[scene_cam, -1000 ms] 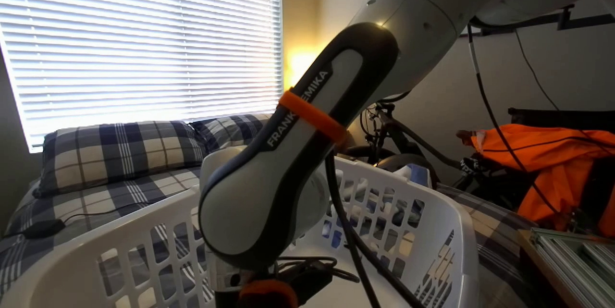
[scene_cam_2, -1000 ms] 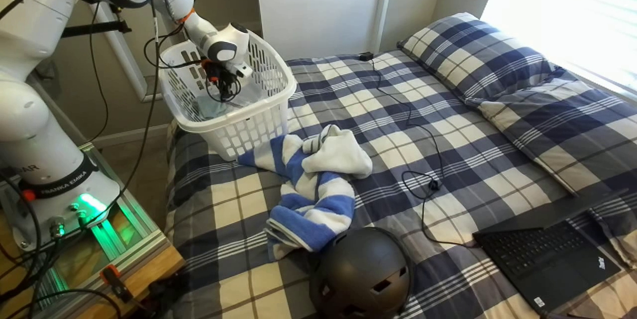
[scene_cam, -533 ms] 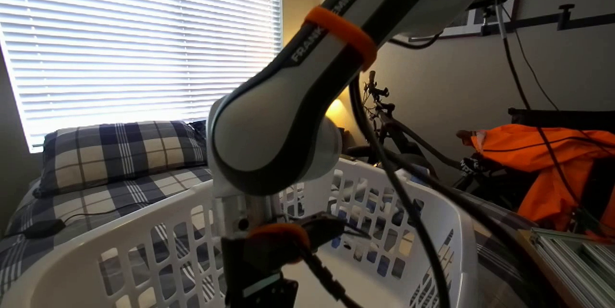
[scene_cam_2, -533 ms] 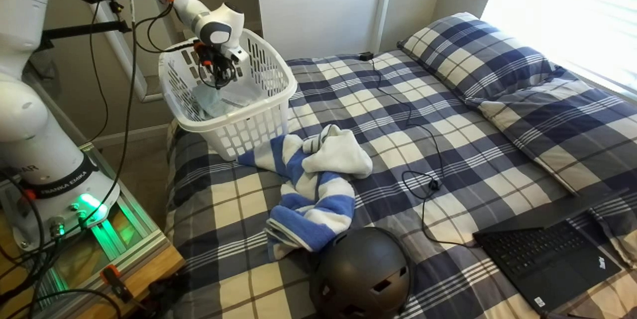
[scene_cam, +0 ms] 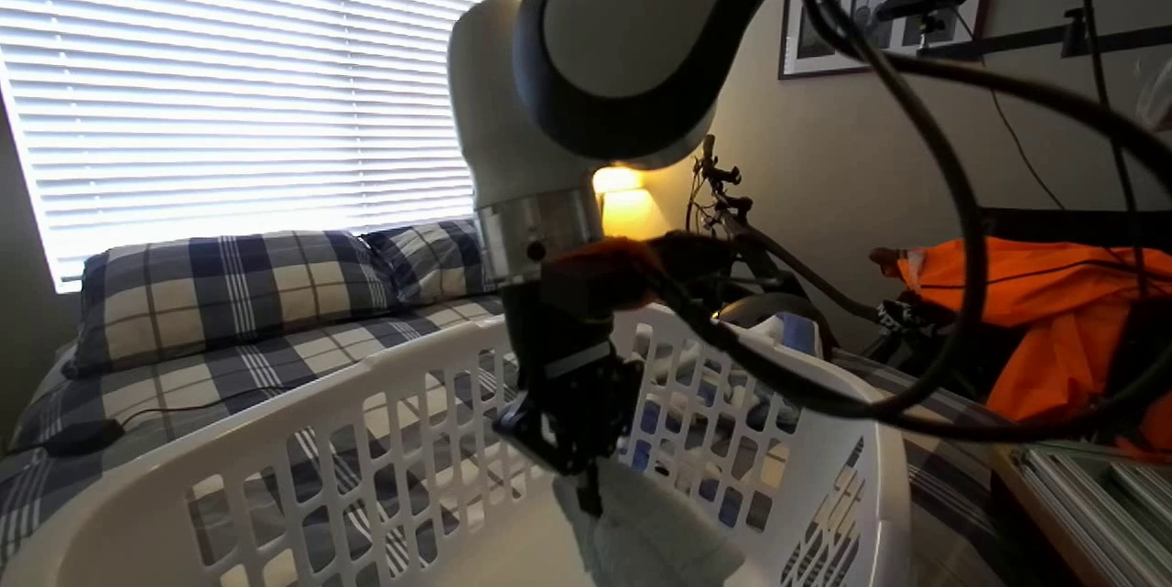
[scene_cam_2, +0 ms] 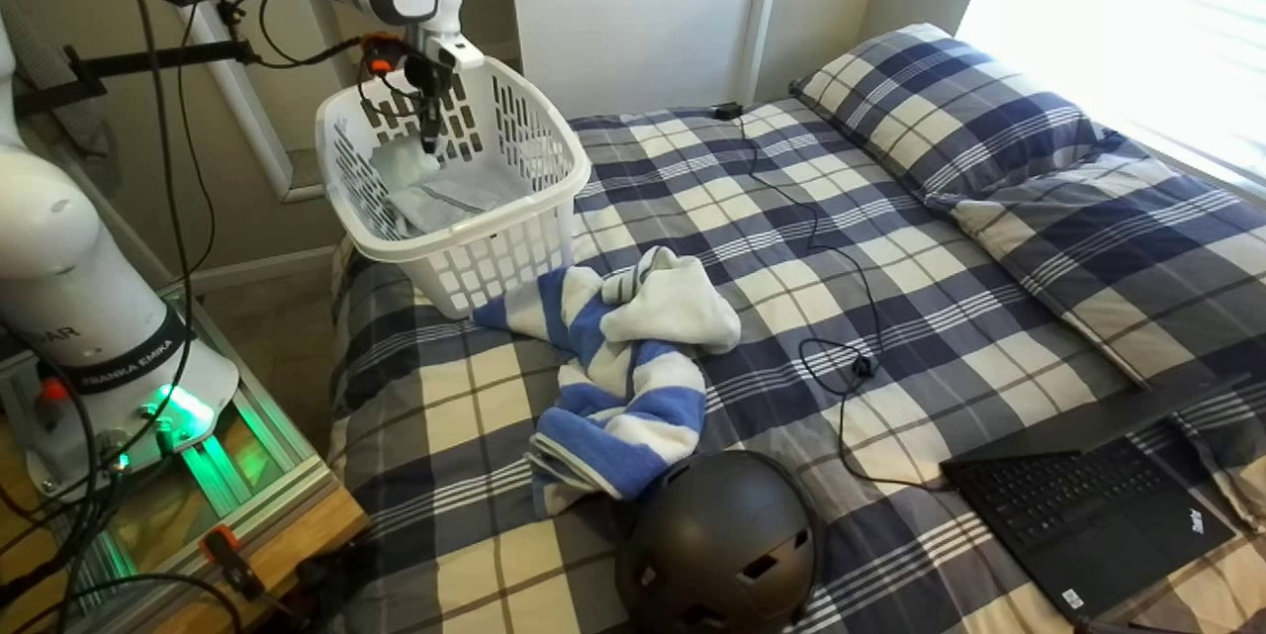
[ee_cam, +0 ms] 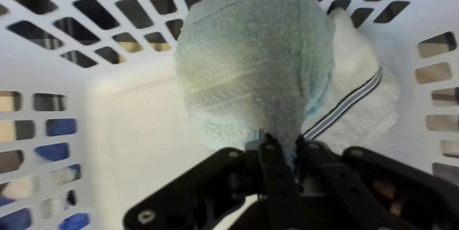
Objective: Remove the towel in the basket
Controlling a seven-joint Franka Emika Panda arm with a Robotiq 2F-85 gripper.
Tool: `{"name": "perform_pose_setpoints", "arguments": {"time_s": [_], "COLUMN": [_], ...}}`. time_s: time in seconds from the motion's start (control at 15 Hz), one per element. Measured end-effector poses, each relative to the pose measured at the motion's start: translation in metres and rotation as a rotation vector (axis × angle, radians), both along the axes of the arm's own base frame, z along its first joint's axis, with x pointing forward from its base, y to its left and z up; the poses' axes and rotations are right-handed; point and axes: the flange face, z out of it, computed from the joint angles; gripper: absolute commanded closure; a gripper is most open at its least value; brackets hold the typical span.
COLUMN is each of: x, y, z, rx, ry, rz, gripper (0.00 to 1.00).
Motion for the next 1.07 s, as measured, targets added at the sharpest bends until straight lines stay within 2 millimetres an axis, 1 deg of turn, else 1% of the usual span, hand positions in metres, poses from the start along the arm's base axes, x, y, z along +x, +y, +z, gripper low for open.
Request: {"name": "perform_pose_setpoints", "arguments": {"time_s": [0.2, 0.27, 0.33, 0.47, 0.6, 0.8, 0.87, 1.07], "x": [-0.021, -0.029, -0.037, -0.049, -0.054, -0.056, -0.056, -0.055], "y": [-0.022, -0.028, -0.032, -0.036, -0.037, -0.037, -0.037, -0.038], "z": [0.039, 0.052, 0.063, 0.077, 0.079, 0.076, 0.076, 0.075], "rx": [-0.155, -0.209, -0.265, -0.31, -0.319, -0.323, -0.324, -0.324], "ry": [-0.024, -0.034, -0.047, -0.07, -0.073, -0.067, -0.068, -0.067], "rz": [-0.037, -0.045, -0.047, -0.051, -0.05, -0.052, -0.052, -0.058], "gripper": [0.98, 0.91, 0.91, 0.91, 0.91, 0.91, 0.98, 0.98]}}
